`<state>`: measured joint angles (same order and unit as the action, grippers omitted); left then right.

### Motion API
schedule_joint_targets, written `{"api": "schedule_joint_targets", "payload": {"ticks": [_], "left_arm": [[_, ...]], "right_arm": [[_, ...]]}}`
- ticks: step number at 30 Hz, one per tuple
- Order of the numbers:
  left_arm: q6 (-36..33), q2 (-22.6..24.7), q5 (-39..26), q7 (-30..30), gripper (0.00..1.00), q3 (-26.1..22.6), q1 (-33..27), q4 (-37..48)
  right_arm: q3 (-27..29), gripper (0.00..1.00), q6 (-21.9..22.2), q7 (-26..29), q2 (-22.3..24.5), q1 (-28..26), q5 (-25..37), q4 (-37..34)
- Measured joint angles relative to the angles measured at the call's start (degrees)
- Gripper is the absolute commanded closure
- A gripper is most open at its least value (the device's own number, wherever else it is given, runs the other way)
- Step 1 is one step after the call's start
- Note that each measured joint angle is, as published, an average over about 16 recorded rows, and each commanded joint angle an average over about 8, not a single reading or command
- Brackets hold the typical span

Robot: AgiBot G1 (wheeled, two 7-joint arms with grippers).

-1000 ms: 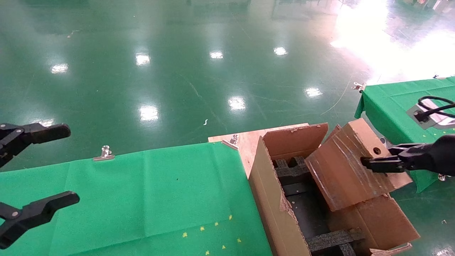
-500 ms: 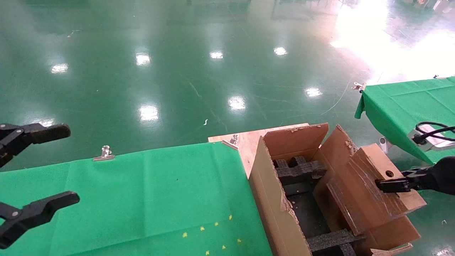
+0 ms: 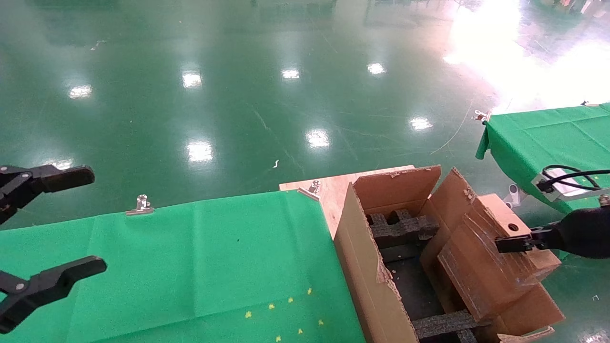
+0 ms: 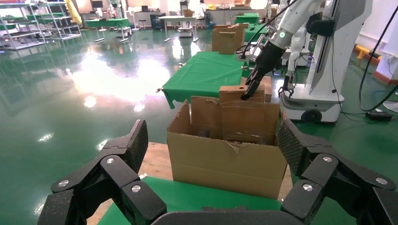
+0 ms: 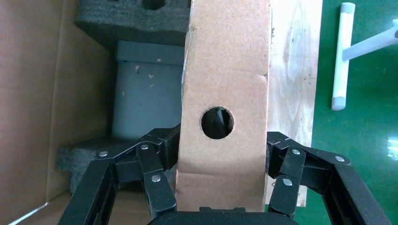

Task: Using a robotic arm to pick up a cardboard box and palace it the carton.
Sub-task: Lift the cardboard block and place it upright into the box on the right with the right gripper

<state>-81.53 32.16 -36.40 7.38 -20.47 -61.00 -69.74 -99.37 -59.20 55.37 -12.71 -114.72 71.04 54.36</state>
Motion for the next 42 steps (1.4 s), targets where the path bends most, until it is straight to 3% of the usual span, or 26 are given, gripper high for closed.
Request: {"api": "schedule_joint_targets", "payload": {"ticks": [24,42], "left_arm": [[0.0,0.0,0.0,0.0,0.0,0.0,0.0,0.0],[0.0,0.0,0.0,0.0,0.0,0.0,0.0,0.0]], "right_arm": [[-0.15,1.0,6.5,0.95,-3.07,1.27,1.29,-0.96],[-2.1,1.0,16.06,3.03,-5.45,8.3,-0.26,0.01]]}}
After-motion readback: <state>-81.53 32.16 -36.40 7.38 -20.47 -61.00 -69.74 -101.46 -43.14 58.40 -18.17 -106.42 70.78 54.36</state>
